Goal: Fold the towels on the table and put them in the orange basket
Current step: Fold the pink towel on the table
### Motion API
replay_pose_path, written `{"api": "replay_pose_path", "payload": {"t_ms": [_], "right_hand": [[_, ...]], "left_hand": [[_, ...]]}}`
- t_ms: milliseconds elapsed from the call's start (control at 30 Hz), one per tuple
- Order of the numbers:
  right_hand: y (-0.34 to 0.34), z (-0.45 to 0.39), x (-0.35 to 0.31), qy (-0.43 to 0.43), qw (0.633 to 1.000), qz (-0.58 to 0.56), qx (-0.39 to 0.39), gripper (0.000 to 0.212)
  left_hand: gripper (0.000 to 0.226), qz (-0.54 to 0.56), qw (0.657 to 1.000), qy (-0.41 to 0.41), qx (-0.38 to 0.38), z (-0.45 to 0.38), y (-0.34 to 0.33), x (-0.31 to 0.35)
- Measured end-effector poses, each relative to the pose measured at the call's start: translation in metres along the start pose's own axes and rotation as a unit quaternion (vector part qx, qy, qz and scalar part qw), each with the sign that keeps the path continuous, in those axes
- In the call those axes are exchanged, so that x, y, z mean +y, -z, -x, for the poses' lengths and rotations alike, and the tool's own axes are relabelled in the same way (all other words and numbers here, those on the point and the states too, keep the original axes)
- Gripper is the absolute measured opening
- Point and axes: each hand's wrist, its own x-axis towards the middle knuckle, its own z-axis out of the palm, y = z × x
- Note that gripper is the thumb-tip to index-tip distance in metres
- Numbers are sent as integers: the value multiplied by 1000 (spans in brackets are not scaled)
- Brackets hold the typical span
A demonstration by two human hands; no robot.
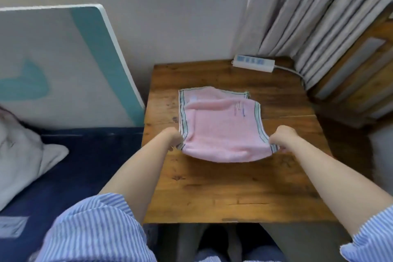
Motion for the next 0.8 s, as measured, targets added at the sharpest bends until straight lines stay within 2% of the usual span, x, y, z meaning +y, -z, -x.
{"api": "replay_pose_path", "payload": {"t_ms": [67,167,300,367,433,500,600,800], "right_hand": [[-22,2,13,-22,996,84,-39,9],[-48,6,22,-8,979,175,-101,11],[-73,8,33,1,961,219,-170,28],[-75,11,37,-9,936,252,-245,21],[-74,9,41,-38,929,238,-280,8],[-69,3,41,-51,942,214,-255,16],[-56,-18,32,-13,967,182,-177,17],[-32,-72,-9,73,992,71,-70,20]], "left_hand": [[37,-111,994,-3,-23,-5,-21,-11],[36,-199,979,0,-49,-10,-49,-29],[31,-213,973,2,-86,-12,-76,-49],[16,-227,966,11,-122,-12,-85,-55],[18,-242,960,32,-137,-12,-89,-56],[27,-213,972,37,-90,-16,-87,-54],[29,-153,986,49,34,-24,-72,-41],[27,-103,987,64,102,-54,-35,7]]}}
